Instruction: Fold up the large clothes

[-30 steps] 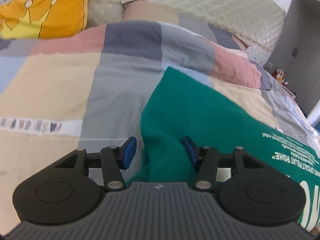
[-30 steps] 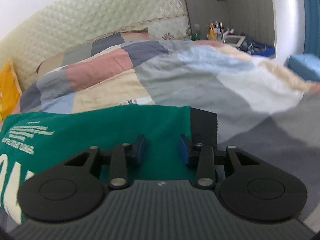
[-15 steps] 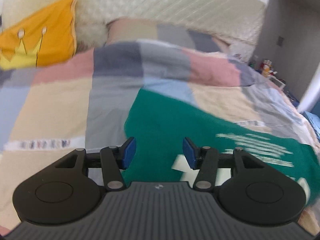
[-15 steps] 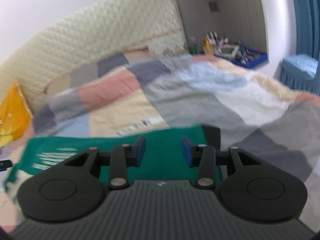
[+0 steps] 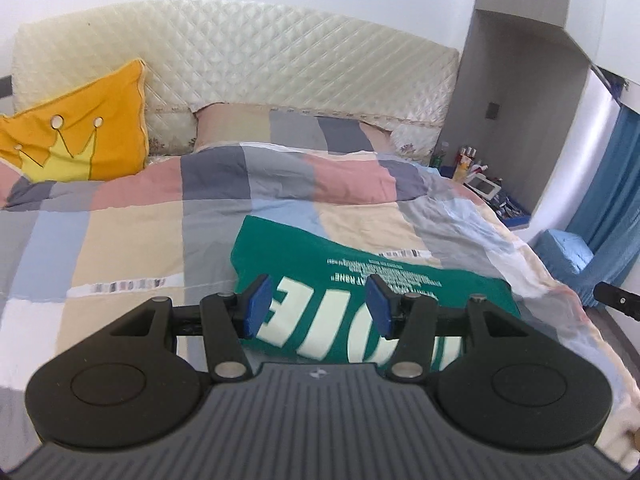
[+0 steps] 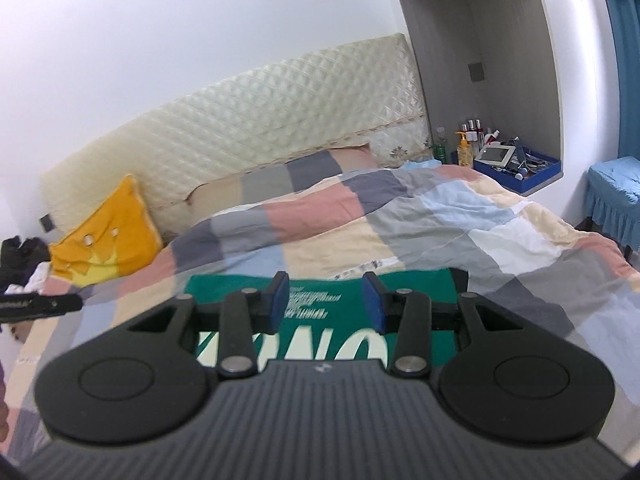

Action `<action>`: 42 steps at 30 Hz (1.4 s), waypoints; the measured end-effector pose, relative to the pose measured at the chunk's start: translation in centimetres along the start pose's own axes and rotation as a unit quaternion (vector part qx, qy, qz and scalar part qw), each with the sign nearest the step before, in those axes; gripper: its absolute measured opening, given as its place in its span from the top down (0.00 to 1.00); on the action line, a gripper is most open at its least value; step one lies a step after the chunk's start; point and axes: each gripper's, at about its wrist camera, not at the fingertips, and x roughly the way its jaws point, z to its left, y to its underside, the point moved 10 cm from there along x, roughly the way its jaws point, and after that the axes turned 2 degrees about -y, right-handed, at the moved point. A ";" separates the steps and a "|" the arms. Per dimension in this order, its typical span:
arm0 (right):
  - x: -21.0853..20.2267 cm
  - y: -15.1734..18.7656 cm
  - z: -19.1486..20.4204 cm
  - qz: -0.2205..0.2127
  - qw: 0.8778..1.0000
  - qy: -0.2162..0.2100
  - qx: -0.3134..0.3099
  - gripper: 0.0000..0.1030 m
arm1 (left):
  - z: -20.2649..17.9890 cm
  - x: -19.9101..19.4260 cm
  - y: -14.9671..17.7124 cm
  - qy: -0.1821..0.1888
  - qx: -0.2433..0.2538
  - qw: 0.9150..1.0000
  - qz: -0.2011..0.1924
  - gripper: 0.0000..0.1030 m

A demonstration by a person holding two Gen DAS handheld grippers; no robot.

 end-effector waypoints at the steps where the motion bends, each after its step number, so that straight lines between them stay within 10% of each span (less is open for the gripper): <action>1: -1.4 0.4 0.6 -0.001 1.000 -0.005 -0.003 0.58 | -0.3 -1.4 0.4 -0.001 0.004 1.000 -0.004 0.44; 21: -17.4 8.7 6.9 -0.025 0.998 -0.041 -0.030 0.58 | -3.5 -21.6 11.4 0.022 0.056 0.997 -0.053 0.44; 42: -20.4 16.1 7.7 -0.028 0.998 -0.026 -0.050 0.58 | -3.7 -25.2 20.0 0.042 0.052 0.993 -0.093 0.10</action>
